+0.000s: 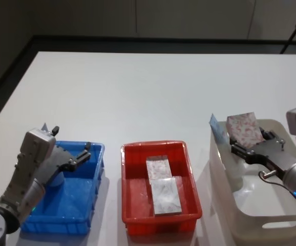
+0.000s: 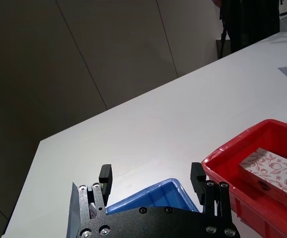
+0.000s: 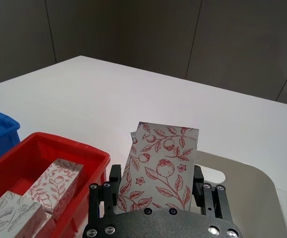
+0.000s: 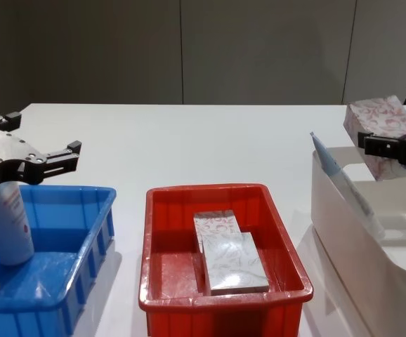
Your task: Bimanual collaborative sorting of washing and personal care products
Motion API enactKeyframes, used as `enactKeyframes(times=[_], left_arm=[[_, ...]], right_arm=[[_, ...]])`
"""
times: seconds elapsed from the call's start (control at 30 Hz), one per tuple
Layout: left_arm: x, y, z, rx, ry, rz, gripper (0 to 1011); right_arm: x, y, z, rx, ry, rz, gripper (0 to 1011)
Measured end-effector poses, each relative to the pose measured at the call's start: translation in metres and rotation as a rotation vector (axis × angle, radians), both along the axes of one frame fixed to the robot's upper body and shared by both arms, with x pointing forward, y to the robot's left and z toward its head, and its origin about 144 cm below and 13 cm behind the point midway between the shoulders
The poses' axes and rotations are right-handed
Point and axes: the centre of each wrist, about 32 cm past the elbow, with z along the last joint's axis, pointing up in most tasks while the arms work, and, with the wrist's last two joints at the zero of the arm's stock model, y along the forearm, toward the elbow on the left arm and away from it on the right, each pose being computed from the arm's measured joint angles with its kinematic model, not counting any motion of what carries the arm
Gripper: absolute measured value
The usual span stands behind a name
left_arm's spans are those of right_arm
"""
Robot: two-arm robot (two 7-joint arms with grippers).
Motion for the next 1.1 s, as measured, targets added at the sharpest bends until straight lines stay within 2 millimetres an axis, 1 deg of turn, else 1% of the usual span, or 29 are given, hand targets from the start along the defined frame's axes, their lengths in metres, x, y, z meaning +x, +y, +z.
enactKeyframes(times=[0.4, 1.1], left_arm=[[0.000, 0.000, 0.000, 0.000, 0.000, 0.000, 1002], [0.000, 0.000, 0.000, 0.000, 0.000, 0.000, 1001]], right_arm=[[0.001, -0.004, -0.006, -0.035, 0.069, -0.062, 845], [0.009, 0.000, -0.019, -0.087, 0.174, -0.124, 846]])
